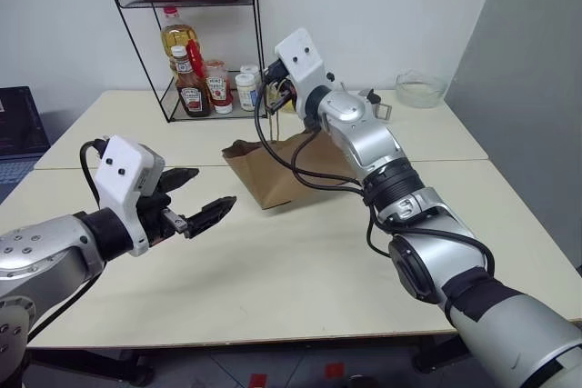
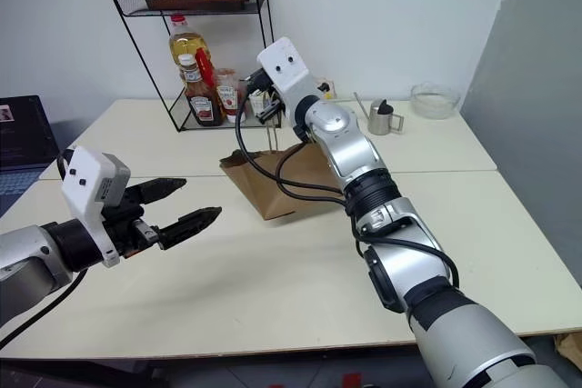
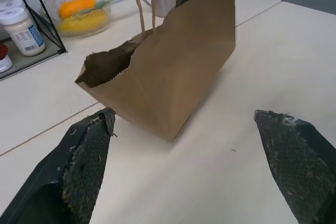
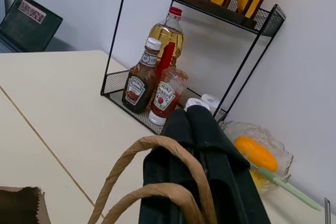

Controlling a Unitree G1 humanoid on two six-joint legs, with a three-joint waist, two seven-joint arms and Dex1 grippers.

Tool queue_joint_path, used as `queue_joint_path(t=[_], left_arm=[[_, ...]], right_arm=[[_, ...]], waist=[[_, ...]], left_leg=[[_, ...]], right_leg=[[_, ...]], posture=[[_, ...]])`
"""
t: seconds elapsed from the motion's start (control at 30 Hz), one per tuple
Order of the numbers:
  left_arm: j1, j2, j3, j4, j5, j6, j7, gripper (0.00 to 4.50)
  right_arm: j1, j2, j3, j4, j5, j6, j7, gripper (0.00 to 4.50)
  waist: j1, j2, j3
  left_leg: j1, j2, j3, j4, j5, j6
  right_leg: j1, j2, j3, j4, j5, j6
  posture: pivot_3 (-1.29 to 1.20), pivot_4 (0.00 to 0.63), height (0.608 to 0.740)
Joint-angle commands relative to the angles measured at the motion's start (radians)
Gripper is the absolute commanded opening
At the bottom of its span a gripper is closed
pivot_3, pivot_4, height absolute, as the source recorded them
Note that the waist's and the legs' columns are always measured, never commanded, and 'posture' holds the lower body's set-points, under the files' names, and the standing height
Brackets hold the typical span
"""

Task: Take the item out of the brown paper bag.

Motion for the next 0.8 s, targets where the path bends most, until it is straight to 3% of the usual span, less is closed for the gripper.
queue_joint_path(t=[0.03, 0.47, 0.57, 0.8], left_arm=[[-0.001, 0.022, 0.005, -0.003, -0.002, -0.032, -0.004, 4.5], [0.008, 0.028, 0.003, -0.005, -0.012, -0.044, 0.006, 4.5], [0.01, 0.028, 0.003, -0.007, -0.015, -0.043, 0.008, 4.5], [0.01, 0.03, -0.005, -0.001, -0.012, -0.05, 0.004, 4.5]], right_arm=[[-0.037, -0.004, -0.001, -0.063, -0.001, -0.015, -0.012, 0.02], [0.039, 0.022, 0.036, -0.085, 0.002, 0.053, 0.019, 0.02], [0.102, 0.029, 0.058, -0.133, 0.005, 0.106, 0.051, 0.67], [0.264, -0.061, 0.102, -0.42, 0.022, 0.224, 0.187, 3.1]], waist=[[0.0, 0.0, 0.0], [0.0, 0.0, 0.0], [0.0, 0.0, 0.0], [0.006, 0.0, 0.0]], left_leg=[[0.0, 0.0, 0.0, 0.0, 0.0, 0.0], [0.0, 0.0, 0.0, 0.0, 0.0, 0.0], [0.0, 0.0, 0.0, 0.0, 0.0, 0.0], [0.0, 0.0, 0.0, 0.001, 0.0, 0.0]], right_leg=[[0.0, 0.0, 0.0, 0.0, 0.0, 0.0], [0.0, 0.0, 0.0, 0.0, 0.0, 0.0], [0.0, 0.0, 0.0, 0.0, 0.0, 0.0], [0.001, 0.0, 0.0, 0.0, 0.0, 0.0]], posture=[[0.0, 0.15, 0.74], [0.0, 0.15, 0.74], [0.0, 0.15, 0.74], [0.0, 0.15, 0.74]])
